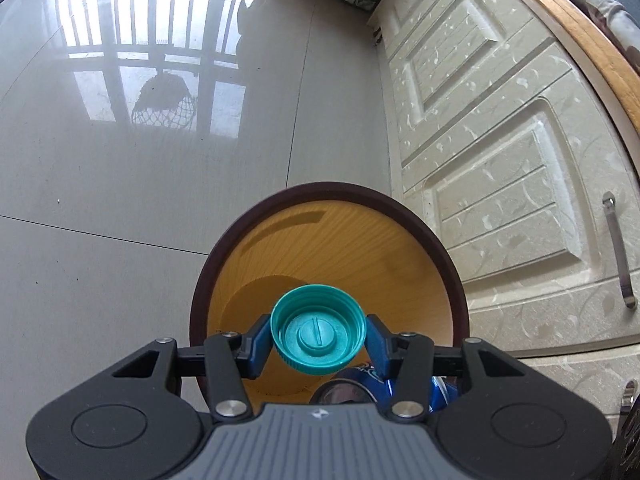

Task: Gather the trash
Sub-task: 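Open right tool to drop the can while left tool drops the cap into the wastebasket, then raise both open tools from the wastebasket and move back toward the bench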

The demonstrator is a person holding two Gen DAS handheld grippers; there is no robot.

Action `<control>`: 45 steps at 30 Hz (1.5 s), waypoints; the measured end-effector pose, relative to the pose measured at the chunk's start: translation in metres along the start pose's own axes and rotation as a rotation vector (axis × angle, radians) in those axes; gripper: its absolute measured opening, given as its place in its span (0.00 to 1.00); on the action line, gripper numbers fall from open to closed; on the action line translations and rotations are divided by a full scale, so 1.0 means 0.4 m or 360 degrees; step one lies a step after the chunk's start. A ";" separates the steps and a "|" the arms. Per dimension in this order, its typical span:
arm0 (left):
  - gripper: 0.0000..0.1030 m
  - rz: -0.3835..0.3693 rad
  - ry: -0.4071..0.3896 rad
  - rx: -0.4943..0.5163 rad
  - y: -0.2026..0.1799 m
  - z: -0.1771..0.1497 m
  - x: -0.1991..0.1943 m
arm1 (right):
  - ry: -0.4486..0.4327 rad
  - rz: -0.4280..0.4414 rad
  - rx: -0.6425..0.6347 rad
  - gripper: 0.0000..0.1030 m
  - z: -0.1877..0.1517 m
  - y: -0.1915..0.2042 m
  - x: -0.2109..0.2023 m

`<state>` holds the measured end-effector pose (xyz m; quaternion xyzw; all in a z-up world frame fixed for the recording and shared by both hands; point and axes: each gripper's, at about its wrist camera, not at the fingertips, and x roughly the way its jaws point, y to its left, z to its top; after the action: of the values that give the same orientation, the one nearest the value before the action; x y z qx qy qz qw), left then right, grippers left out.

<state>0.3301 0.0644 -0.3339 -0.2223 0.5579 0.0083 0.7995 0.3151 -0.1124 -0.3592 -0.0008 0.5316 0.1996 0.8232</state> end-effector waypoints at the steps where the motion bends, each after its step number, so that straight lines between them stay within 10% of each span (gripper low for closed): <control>1: 0.48 -0.0004 0.0000 -0.0009 0.001 0.002 0.005 | 0.0005 0.0000 -0.0006 0.83 0.000 -0.002 0.006; 33: 0.49 0.0037 0.0095 0.0069 -0.017 0.007 0.080 | 0.0211 -0.0125 0.0043 1.00 0.005 -0.036 0.012; 38: 0.75 0.0059 0.0096 0.0068 -0.020 0.010 0.076 | 0.0193 -0.0132 0.0057 1.00 0.004 -0.041 -0.009; 45: 0.80 0.0165 0.0175 0.0173 -0.020 0.000 0.067 | 0.0197 -0.0158 0.0078 1.00 -0.002 -0.043 -0.026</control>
<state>0.3422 0.0507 -0.3550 -0.1496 0.6113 0.0072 0.7771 0.3162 -0.1319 -0.3540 -0.0194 0.5855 0.1452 0.7973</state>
